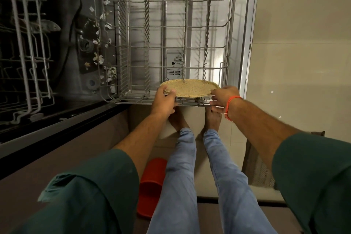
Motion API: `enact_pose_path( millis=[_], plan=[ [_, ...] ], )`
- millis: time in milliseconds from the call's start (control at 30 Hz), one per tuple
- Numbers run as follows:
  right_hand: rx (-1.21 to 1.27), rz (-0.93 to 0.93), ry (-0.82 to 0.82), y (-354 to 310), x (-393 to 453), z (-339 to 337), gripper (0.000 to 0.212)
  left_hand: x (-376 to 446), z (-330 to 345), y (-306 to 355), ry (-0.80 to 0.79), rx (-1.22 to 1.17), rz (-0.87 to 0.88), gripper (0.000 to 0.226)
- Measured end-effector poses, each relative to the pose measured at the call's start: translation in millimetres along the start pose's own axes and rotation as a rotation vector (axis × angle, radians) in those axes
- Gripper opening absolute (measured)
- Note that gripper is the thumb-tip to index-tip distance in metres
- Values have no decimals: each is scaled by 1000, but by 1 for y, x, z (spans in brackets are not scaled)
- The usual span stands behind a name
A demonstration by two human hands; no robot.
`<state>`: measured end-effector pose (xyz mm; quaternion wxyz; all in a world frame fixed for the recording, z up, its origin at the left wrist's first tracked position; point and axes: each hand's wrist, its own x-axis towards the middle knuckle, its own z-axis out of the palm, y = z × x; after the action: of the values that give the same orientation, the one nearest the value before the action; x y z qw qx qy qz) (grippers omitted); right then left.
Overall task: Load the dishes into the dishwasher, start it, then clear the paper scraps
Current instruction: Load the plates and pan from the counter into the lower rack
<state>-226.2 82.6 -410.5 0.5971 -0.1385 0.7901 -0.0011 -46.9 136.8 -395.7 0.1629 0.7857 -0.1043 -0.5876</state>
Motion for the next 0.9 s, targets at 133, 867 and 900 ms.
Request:
enact_pose_path(
  millis=[133,867,900],
  plan=[
    [-199,-230,77,-1,-10,-8,64,-6,-3,-4,40,60,81,50],
    [-445,-768,-245,-78,-248,-49,55,-215,-69,66,236,-214,335,64],
    [-471,-812,-266,-82,-266,-50,53,-233,-74,71,249,-238,365,64]
  ],
)
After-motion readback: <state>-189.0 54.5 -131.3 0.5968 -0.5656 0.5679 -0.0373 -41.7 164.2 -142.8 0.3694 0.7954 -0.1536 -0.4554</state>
